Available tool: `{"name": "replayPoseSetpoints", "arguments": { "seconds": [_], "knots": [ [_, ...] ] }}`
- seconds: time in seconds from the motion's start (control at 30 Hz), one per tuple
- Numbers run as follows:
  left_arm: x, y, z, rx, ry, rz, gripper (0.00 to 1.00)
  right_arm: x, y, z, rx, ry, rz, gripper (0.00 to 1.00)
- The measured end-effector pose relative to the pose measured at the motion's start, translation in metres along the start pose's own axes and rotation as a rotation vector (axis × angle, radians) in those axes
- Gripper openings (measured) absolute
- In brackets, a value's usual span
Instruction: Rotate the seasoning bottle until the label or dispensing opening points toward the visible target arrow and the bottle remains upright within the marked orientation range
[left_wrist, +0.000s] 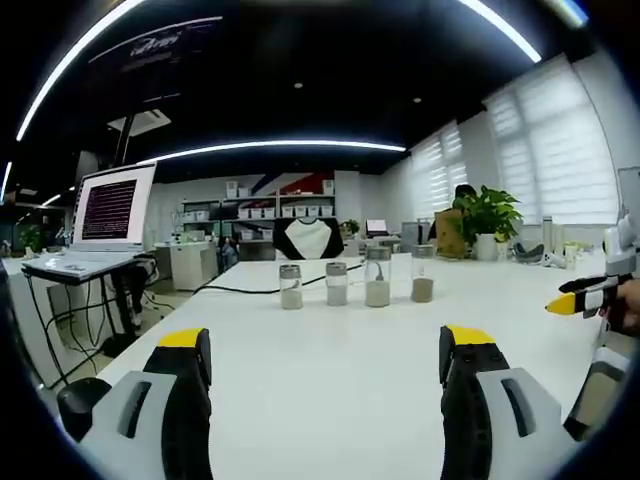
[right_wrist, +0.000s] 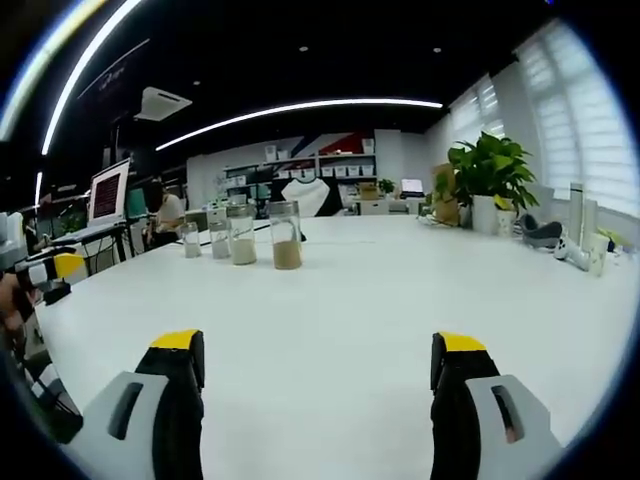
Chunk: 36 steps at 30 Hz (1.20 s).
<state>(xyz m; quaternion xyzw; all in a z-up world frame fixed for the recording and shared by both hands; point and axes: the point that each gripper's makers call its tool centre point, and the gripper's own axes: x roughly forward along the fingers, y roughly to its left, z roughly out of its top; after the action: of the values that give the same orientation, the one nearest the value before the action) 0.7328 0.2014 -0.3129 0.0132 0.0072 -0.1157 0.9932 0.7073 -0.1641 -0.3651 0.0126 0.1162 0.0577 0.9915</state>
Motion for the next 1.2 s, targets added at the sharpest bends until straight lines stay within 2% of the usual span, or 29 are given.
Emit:
{"name": "replayPoseSetpoints", "arguments": {
  "seconds": [0.6, 0.7, 0.83, 0.93, 1.03, 1.2],
  "knots": [
    [0.000, 0.000, -0.002, -0.028, 0.002, 0.004, 1.00, -0.001, -0.001, 0.002, 0.020, -0.010, 0.005, 0.95],
    [0.000, 0.001, 0.001, 0.022, 0.007, 0.015, 1.00, 0.000, 0.000, 0.002, 0.019, -0.004, 0.012, 0.95],
    [0.000, 0.000, -0.001, -0.017, 0.006, 0.001, 1.00, 0.000, -0.001, 0.006, 0.005, -0.002, 0.012, 0.95],
    [0.002, -0.001, -0.006, -0.014, 0.021, 0.001, 1.00, 0.002, 0.002, 0.009, -0.006, -0.002, 0.018, 0.95],
    [0.003, -0.003, -0.009, -0.043, 0.028, -0.011, 1.00, 0.003, 0.006, 0.011, -0.009, -0.001, 0.028, 0.94],
    [0.003, -0.005, -0.010, -0.041, 0.031, -0.018, 1.00, 0.011, 0.020, 0.016, -0.030, 0.001, 0.085, 0.94]
  ]
}}
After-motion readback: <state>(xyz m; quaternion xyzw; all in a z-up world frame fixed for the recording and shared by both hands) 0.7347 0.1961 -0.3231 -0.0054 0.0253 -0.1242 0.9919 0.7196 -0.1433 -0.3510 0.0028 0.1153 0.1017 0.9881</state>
